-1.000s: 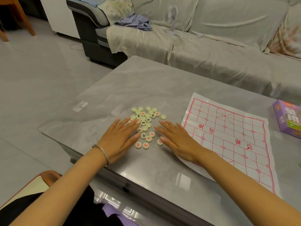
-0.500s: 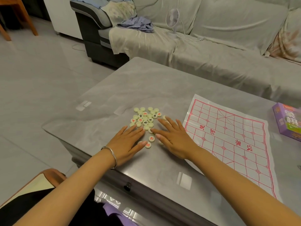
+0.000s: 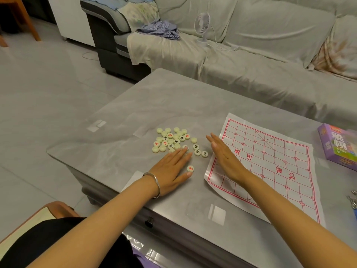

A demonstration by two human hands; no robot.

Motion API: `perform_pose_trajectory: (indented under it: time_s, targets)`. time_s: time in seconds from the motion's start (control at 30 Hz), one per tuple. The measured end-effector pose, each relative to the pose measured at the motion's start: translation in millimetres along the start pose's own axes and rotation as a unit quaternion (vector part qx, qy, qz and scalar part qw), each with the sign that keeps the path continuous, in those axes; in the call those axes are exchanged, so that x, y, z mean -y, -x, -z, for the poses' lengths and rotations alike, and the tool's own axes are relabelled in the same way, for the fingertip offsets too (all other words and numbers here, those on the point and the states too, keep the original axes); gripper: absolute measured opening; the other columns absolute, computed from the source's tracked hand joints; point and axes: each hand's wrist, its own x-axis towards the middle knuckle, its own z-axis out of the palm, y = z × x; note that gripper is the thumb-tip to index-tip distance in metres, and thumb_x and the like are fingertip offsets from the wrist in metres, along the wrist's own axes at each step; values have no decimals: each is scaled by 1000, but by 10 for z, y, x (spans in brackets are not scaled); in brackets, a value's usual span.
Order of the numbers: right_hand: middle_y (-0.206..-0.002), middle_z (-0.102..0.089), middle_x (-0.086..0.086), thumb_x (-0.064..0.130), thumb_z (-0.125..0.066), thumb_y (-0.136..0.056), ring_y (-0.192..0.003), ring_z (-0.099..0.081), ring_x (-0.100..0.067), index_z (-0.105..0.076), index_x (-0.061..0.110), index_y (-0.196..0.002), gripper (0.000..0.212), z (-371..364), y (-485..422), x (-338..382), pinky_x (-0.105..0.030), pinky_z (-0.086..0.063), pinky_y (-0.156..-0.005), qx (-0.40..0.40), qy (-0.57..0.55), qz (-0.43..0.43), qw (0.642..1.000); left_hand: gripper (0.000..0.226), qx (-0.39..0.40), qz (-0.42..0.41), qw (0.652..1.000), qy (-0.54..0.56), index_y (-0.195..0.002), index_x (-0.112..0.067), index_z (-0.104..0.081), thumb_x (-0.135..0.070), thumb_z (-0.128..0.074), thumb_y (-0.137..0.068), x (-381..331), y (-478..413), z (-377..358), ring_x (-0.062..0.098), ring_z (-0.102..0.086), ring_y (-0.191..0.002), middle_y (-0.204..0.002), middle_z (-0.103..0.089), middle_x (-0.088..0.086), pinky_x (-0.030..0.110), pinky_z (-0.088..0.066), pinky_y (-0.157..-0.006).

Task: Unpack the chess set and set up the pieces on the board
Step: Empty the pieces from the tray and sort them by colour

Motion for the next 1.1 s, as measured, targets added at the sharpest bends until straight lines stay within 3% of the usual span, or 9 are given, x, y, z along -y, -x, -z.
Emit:
perform_pose_trajectory:
  time_s: [0.17, 0.33, 0.47, 0.67, 0.83, 0.93, 1.1]
  targets:
    - [-156, -4, 17, 51, -15, -95, -136, -2, 8, -7, 35, -147, 56, -65, 126, -40, -19, -1, -112, 55, 12, 0, 998, 71, 27, -39, 998, -50, -146, -33, -1, -65, 9, -83, -28, -34, -57, 14, 10, -143, -156, 8, -4, 27, 11, -113]
    - [-157, -3, 11, 40, -19, -101, -142, -2, -1, -6, 30, -148, 50, -206, 82, 70, -16, 1, -111, 101, 104, 42, 989, 80, 16, -48, 995, -85, -146, -29, 1, -56, 19, -73, 23, 69, -61, 17, 4, -144, -157, 2, -2, 24, 12, -110]
    - [-158, 4, 8, 43, -18, -100, -144, 6, -6, -4, 31, -148, 51, -336, -40, 167, -26, 4, -115, 91, 160, 64, 981, 90, 5, -41, 996, -82, -147, -27, -4, -62, 28, -71, 135, 151, -65, 17, 0, -144, -157, -4, -1, 25, 10, -111]
    - [-157, 13, 6, 47, -14, -99, -143, 15, -9, 1, 29, -149, 55, -391, -68, 155, -33, 6, -118, 125, 235, 67, 962, 71, 7, -17, 997, -79, -136, -30, 16, -56, 22, -70, 101, 183, -9, 8, 23, -134, -153, 12, -8, 24, 18, -108]
    - [-156, 18, 6, 51, -14, -97, -142, 19, -11, 8, 27, -148, 61, -303, -3, 51, -29, 10, -114, 106, 264, 11, 958, 79, -14, -15, 998, -64, -136, -34, 17, -66, 31, -65, 130, 143, -16, 6, 25, -134, -147, 20, -13, 23, 19, -108]
    - [-156, 19, 2, 52, -14, -97, -142, 20, -13, 8, 23, -149, 63, -272, -103, 30, -30, 11, -114, 92, 261, -29, 961, 73, -55, -2, 998, -30, -138, -34, 12, -68, 19, -74, 162, 89, 50, 3, 20, -137, -150, 14, -15, 22, 16, -111]
    - [-155, 21, -2, 57, -12, -95, -142, 20, -18, 10, 21, -149, 68, -287, -494, 36, -34, 10, -115, 62, 256, -79, 962, 89, -96, 45, 994, 0, -143, -33, 6, -76, 23, -67, 365, -42, 182, 4, 15, -138, -155, 3, -11, 25, 10, -113]
